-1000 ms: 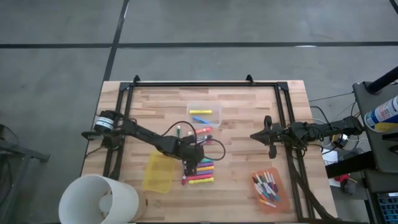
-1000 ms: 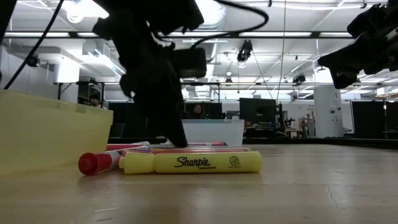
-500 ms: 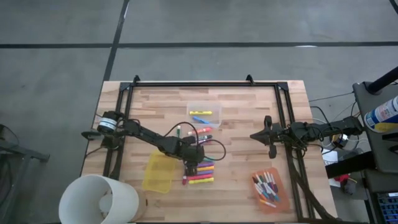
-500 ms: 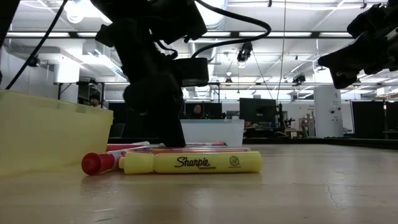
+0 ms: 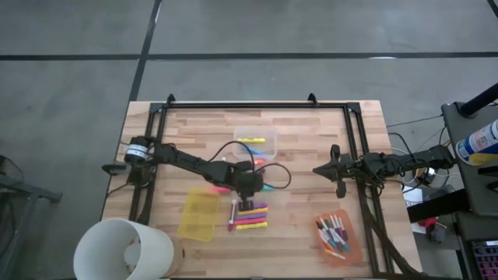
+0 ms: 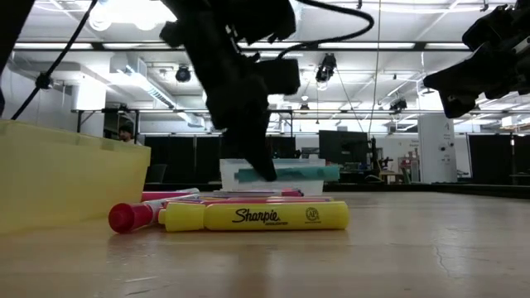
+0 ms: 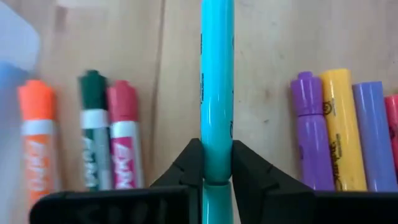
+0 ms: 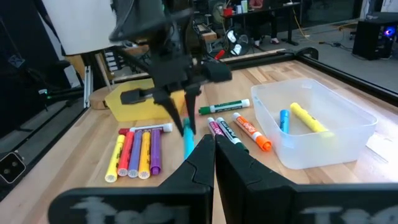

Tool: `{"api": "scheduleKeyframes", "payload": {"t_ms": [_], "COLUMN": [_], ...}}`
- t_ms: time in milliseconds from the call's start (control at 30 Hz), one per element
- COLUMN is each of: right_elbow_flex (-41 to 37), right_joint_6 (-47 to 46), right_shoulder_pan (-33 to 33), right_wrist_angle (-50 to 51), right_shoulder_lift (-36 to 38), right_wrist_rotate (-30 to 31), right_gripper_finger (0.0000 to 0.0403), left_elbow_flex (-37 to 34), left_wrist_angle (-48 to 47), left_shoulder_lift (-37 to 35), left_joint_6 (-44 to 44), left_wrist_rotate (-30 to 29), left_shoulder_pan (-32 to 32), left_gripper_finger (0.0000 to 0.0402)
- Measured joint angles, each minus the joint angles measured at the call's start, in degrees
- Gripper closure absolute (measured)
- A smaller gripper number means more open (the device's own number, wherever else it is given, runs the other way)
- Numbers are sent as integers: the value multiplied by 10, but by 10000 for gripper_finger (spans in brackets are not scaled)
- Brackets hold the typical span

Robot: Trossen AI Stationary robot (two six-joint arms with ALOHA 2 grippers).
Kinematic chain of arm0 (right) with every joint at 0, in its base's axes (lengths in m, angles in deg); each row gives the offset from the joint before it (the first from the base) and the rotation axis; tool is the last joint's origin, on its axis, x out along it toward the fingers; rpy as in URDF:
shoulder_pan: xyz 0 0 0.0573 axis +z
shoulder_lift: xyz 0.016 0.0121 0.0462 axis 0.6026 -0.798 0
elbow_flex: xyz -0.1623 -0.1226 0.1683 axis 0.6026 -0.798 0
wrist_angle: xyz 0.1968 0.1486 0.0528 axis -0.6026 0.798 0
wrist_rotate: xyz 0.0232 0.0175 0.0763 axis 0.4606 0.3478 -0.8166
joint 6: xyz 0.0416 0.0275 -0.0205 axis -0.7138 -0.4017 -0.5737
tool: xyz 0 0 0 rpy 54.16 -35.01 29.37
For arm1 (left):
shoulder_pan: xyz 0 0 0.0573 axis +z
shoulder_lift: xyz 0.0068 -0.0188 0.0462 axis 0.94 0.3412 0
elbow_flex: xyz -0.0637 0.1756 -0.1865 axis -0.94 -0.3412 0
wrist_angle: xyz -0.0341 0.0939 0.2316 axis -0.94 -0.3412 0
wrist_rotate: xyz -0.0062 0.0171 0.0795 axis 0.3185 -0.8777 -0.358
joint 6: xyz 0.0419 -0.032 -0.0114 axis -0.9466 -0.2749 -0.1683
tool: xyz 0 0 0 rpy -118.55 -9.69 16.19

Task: Pick & Place Markers
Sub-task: Put the large light blue highlighter pen into the transparent bin

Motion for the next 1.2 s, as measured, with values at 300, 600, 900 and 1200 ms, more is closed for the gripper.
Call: {"api": "scheduleKeyframes", "payload": {"t_ms": [300,600,900,1200], "right_elbow_flex": [0,0,0,0], "right_joint_6": [0,0,0,0], "right_shoulder_pan": [0,0,0,0], "right_wrist_angle": [0,0,0,0], "right_shoulder_lift": [0,0,0,0], "right_wrist_rotate": [0,0,0,0], "right_gripper_finger": [394,394,394,394], "left_elbow_flex": [117,160,152,152], "left_wrist_angle": [-154,-233,-233,-227], "left_shoulder_lift": [-2,-3,-4,-4], "left_joint_6": [-100,-166,-171,-176], "left_wrist_rotate": [-102,-169,-143,-112], "left_shoulder_pan": [50,160,253,263], "left_gripper_finger": [356,356,356,356]}}
